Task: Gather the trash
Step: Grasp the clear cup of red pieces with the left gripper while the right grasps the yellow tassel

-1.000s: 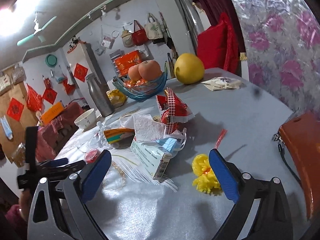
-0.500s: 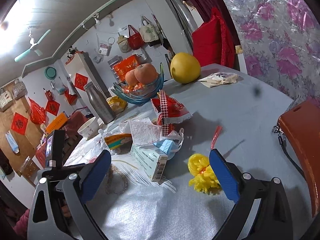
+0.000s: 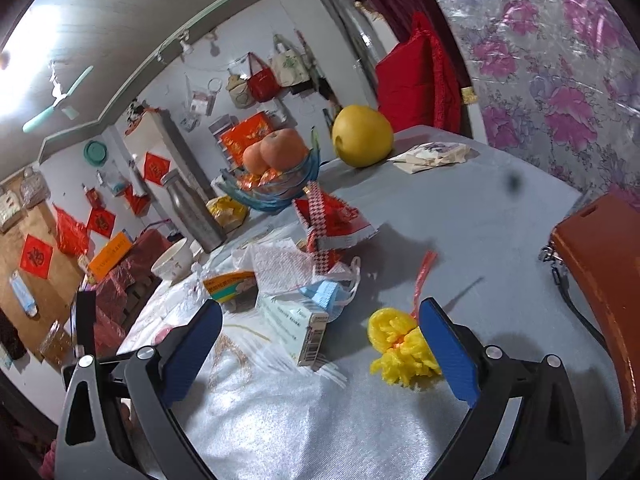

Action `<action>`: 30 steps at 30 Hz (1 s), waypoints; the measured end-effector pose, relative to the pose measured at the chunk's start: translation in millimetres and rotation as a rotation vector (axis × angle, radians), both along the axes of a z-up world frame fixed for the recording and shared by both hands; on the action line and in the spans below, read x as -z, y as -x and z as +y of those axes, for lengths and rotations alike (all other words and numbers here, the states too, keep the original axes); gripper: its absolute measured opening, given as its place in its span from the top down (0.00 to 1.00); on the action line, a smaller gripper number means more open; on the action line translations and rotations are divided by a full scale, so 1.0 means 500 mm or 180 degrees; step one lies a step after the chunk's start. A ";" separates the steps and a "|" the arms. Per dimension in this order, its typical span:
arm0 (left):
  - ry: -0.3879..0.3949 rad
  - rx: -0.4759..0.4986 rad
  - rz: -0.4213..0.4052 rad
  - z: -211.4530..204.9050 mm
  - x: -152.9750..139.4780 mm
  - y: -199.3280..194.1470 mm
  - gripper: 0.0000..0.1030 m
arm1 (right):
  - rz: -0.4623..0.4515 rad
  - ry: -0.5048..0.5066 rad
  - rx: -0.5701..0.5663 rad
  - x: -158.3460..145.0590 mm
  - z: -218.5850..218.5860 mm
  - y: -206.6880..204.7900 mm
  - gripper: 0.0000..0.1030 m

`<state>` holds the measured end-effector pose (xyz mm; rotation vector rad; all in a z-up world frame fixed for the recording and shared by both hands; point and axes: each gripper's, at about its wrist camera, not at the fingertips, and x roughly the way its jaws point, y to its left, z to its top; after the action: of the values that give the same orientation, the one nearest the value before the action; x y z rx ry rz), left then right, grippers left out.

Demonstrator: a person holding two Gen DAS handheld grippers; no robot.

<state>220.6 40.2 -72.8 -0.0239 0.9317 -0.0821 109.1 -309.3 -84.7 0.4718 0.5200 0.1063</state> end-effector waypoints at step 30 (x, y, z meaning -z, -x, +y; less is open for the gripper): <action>-0.0200 0.0026 0.0058 -0.014 0.008 -0.005 0.05 | 0.0887 0.0466 -0.0149 0.044 -0.046 -0.072 0.38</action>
<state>223.2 33.3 -76.7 0.0374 0.9524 -0.0602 144.9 -332.2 -106.6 0.3324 0.8068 0.0467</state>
